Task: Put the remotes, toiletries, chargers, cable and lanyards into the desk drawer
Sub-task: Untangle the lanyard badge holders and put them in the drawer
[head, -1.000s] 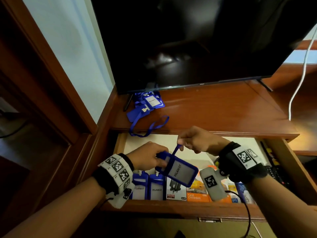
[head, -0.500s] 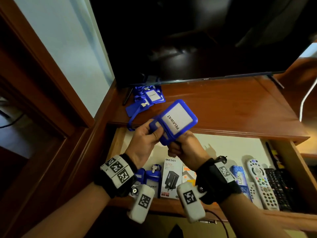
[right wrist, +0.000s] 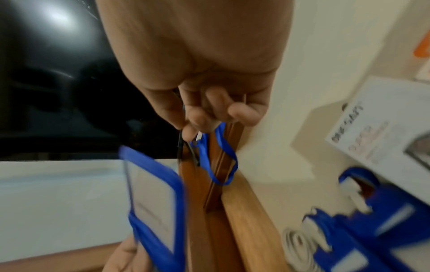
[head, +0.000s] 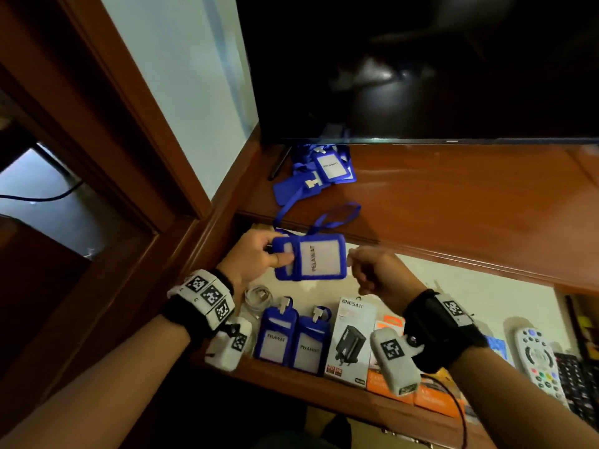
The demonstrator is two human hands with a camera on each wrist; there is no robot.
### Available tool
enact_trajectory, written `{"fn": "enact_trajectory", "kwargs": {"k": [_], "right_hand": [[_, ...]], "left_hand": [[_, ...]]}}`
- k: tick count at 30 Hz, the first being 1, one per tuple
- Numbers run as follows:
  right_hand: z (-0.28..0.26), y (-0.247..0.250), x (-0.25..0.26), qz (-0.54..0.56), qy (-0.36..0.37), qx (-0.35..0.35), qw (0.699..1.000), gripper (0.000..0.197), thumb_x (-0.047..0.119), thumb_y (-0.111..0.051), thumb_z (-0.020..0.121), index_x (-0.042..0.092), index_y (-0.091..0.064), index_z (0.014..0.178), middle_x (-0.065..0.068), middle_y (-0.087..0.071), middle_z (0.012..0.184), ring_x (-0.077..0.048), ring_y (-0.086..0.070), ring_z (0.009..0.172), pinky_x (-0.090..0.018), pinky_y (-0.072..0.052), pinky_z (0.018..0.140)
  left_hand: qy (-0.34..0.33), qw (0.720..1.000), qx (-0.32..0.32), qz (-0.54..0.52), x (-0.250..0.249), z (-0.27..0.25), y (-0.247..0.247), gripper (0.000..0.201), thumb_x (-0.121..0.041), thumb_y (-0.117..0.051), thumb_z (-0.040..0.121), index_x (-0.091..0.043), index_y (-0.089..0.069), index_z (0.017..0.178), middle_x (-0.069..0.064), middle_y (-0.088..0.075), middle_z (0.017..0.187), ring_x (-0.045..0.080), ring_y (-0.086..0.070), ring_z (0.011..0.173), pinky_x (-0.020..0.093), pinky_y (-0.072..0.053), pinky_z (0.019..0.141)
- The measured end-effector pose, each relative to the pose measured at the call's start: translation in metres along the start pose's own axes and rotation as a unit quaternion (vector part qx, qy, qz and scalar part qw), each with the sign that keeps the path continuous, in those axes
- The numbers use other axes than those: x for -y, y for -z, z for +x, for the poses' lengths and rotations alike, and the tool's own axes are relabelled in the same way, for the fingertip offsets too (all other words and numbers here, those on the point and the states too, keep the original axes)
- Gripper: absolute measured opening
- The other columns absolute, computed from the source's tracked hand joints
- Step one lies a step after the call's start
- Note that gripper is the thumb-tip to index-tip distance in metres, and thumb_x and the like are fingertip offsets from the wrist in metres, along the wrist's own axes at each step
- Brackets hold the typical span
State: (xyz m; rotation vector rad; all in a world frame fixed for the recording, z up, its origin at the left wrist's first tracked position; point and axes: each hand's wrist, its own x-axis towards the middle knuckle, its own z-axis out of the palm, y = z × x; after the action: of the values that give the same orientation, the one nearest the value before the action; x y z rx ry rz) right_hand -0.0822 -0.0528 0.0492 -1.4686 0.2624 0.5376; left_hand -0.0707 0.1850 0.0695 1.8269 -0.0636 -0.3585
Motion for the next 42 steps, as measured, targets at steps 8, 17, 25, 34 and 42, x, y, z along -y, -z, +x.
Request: {"fn": "enact_trajectory", "kwargs": {"k": [8,17,25,34,42], "right_hand": [[0.078,0.012,0.045,-0.096,0.003,-0.145,0.985,0.033,0.016,-0.052,0.091,0.011,-0.056,0.059,0.0,-0.04,0.041,-0.012,-0.028,0.033,-0.022,-0.025,0.045],[0.185,-0.009,0.083,-0.359,0.024,-0.244,0.901,0.049,0.034,-0.068,0.076,0.017,-0.053,0.119,-0.014,-0.053,0.122,-0.035,-0.051,0.113,-0.048,-0.047,0.094],[0.228,-0.019,0.081,-0.519,0.027,-0.218,0.826,0.065,0.049,-0.054,0.087,0.033,-0.026,0.144,-0.019,-0.02,0.151,-0.042,-0.021,0.135,-0.054,-0.026,0.108],[0.245,-0.024,0.083,-0.553,0.026,-0.266,0.789,0.065,0.039,-0.066,0.081,0.013,-0.038,0.133,-0.016,-0.039,0.138,-0.038,-0.035,0.126,-0.051,-0.034,0.101],[0.213,-0.009,0.108,-0.445,0.037,-0.305,0.841,0.088,0.038,-0.077,0.071,0.013,-0.029,0.14,-0.019,-0.038,0.136,-0.038,-0.032,0.128,-0.045,-0.035,0.102]], "left_hand": [[0.126,0.819,0.328,0.454,0.025,0.048,0.007,0.026,-0.024,-0.075,0.078,-0.006,-0.07,0.096,0.01,-0.07,0.097,0.022,-0.063,0.082,0.027,-0.044,0.065],[0.009,0.683,0.451,0.574,0.059,0.058,-0.032,0.023,-0.017,-0.071,0.078,-0.006,-0.054,0.066,0.002,-0.046,0.061,0.027,-0.056,0.064,0.034,-0.049,0.06],[-0.034,0.67,0.457,0.584,0.083,0.06,-0.037,0.025,-0.016,-0.064,0.083,-0.012,-0.046,0.067,0.004,-0.044,0.069,0.024,-0.048,0.062,0.033,-0.042,0.059],[-0.027,0.65,0.43,0.626,0.095,0.056,-0.052,0.02,-0.009,-0.054,0.09,-0.007,-0.062,0.108,0.012,-0.06,0.115,0.031,-0.059,0.104,0.037,-0.045,0.076],[-0.003,0.69,0.362,0.627,0.095,0.055,-0.039,0.033,-0.021,-0.064,0.086,-0.008,-0.055,0.115,0.012,-0.059,0.117,0.03,-0.059,0.103,0.035,-0.04,0.071]]}}
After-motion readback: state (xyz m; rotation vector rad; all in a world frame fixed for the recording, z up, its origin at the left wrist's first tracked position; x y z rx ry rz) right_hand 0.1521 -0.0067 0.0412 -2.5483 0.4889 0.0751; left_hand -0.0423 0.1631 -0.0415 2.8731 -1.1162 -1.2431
